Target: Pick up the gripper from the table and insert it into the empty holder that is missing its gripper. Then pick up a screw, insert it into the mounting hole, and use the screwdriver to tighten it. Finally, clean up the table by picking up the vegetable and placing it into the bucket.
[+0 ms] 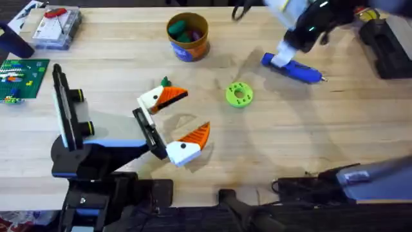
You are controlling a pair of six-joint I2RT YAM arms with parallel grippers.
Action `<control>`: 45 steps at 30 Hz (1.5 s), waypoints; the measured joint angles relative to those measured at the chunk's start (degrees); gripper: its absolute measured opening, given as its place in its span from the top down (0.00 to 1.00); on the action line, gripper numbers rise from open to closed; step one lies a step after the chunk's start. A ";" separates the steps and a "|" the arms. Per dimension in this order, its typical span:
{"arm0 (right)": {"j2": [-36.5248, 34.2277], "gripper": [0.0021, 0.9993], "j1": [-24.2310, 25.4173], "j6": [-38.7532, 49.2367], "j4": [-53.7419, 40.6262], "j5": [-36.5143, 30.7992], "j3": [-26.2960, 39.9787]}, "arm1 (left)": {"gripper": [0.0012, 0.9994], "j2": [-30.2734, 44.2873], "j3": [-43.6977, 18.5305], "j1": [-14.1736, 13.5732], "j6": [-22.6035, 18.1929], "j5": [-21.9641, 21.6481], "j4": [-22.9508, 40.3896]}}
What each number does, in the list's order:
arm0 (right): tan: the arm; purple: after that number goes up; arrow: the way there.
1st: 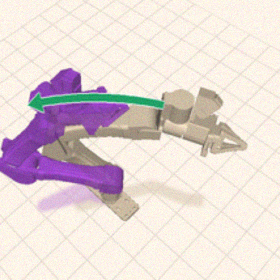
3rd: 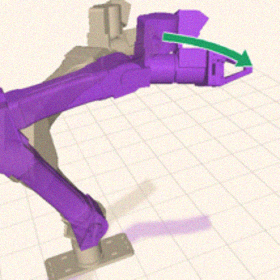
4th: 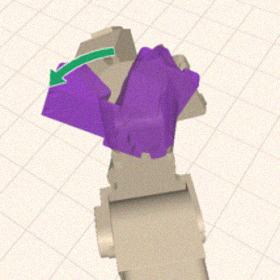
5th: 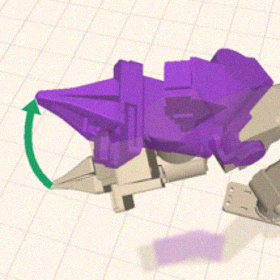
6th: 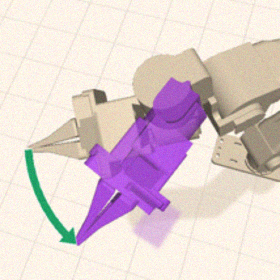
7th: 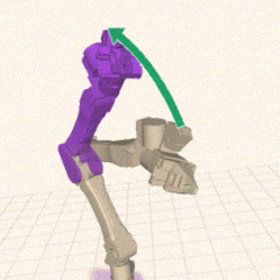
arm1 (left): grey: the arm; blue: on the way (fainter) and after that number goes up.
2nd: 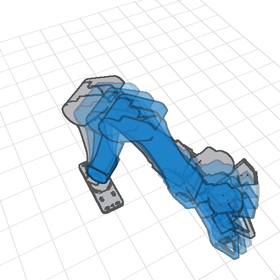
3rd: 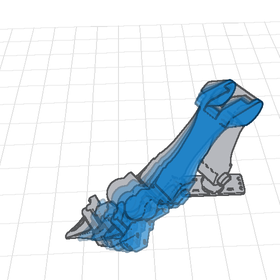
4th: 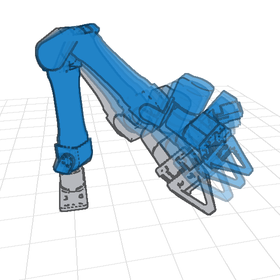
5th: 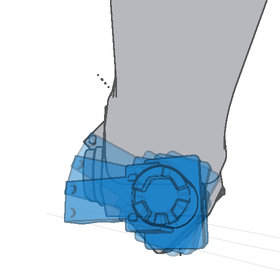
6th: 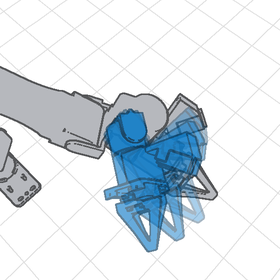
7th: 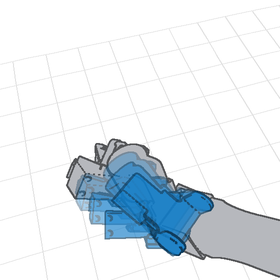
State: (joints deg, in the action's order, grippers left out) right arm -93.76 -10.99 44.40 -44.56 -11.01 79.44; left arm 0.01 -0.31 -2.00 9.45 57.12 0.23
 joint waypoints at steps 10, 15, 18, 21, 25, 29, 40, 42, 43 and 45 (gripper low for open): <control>22.19 0.00 -4.05 -27.59 -2.45 0.89 0.00 | 0.01 7.61 -13.42 0.00 -2.40 -13.46 14.19; 29.31 0.00 -5.92 -36.68 -8.15 2.58 0.01 | 0.01 22.60 -31.08 0.00 -6.97 -22.42 30.82; 31.58 0.00 -6.72 -40.18 -13.68 3.58 0.00 | 0.01 32.21 -41.26 0.00 -8.49 -27.39 40.74; 32.99 0.00 -6.96 -43.13 -17.94 4.01 -0.03 | 0.01 42.14 -51.17 0.00 -9.34 -32.09 49.77; 35.27 0.00 -6.96 -47.11 -19.91 4.34 -2.81 | 0.01 53.56 -60.57 0.00 -9.95 -37.36 57.57; 39.18 0.00 -6.96 -50.44 -18.86 4.54 -10.61 | 0.01 62.83 -64.50 0.00 -10.21 -41.35 59.26; 45.27 0.00 -6.96 -52.64 -18.02 4.66 -20.37 | 0.01 81.79 -64.48 0.00 -14.19 -46.08 56.96; 45.27 0.00 -6.96 -52.84 -18.01 4.66 -20.37 | 0.01 83.92 -64.21 0.00 -14.72 -46.47 55.26; 45.27 0.00 -6.96 -52.91 -18.03 4.66 -20.37 | 0.01 84.60 -64.02 0.00 -14.85 -46.50 54.51; 45.27 0.00 -6.96 -52.99 -18.03 4.69 -20.37 | 0.01 86.18 -63.33 0.00 -15.11 -46.69 52.60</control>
State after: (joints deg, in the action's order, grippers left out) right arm -48.49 -17.96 -8.58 -62.59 -6.33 59.07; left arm 86.19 -63.64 -2.00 -5.66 10.43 52.83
